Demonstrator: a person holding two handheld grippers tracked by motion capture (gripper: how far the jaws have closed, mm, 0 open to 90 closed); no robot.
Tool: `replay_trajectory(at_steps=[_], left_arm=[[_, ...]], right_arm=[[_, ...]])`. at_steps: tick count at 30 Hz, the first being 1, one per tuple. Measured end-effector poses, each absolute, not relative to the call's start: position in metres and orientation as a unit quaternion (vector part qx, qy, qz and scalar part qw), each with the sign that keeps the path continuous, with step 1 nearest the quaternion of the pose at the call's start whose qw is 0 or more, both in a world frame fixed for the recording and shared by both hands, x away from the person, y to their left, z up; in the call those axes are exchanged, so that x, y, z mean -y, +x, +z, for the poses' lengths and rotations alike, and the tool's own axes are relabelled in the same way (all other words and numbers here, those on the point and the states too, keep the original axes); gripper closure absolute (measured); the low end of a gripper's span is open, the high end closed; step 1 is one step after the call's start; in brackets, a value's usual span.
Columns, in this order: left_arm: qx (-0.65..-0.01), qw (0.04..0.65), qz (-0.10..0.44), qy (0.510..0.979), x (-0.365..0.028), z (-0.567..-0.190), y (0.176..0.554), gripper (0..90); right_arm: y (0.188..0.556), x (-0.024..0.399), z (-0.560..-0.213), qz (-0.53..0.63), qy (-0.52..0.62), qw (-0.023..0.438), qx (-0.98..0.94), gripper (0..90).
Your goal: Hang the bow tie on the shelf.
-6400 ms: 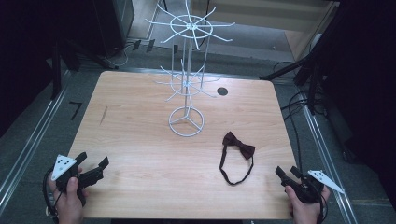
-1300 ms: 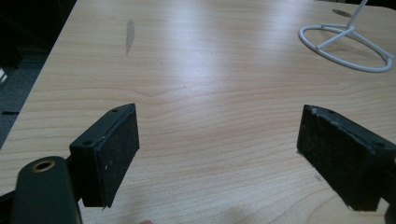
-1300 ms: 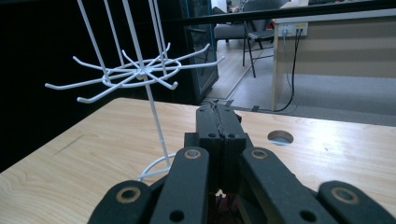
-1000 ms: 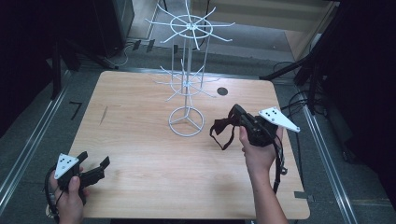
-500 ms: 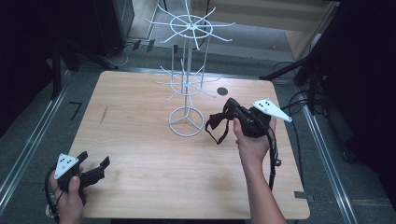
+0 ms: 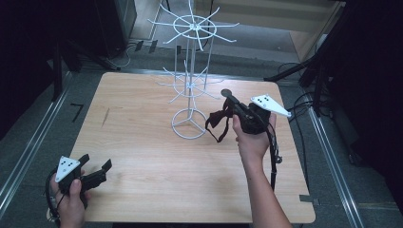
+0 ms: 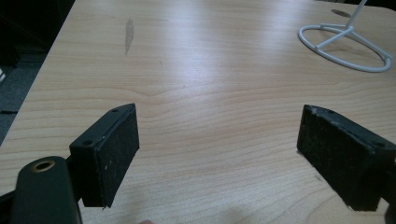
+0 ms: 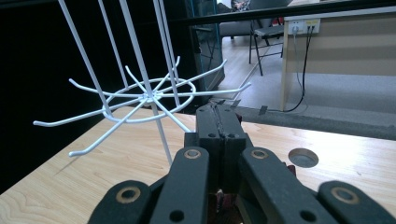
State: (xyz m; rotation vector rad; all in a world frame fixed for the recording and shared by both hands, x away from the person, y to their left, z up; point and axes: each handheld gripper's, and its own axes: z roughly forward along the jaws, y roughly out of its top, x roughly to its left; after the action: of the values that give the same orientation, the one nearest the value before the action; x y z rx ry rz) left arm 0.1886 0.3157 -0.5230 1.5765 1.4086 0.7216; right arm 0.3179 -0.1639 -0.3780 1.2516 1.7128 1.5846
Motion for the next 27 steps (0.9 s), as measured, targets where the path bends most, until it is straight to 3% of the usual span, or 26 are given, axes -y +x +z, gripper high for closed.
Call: replay_trajectory(at_steps=[27], left_arm=[[-0.567, 0.439, 0.289, 0.634, -0.316, -0.523, 0.189, 13.8]], right_arm=[[0.333, 0.139, -0.371, 0.578, 0.456, 0.237, -0.634, 90.0]])
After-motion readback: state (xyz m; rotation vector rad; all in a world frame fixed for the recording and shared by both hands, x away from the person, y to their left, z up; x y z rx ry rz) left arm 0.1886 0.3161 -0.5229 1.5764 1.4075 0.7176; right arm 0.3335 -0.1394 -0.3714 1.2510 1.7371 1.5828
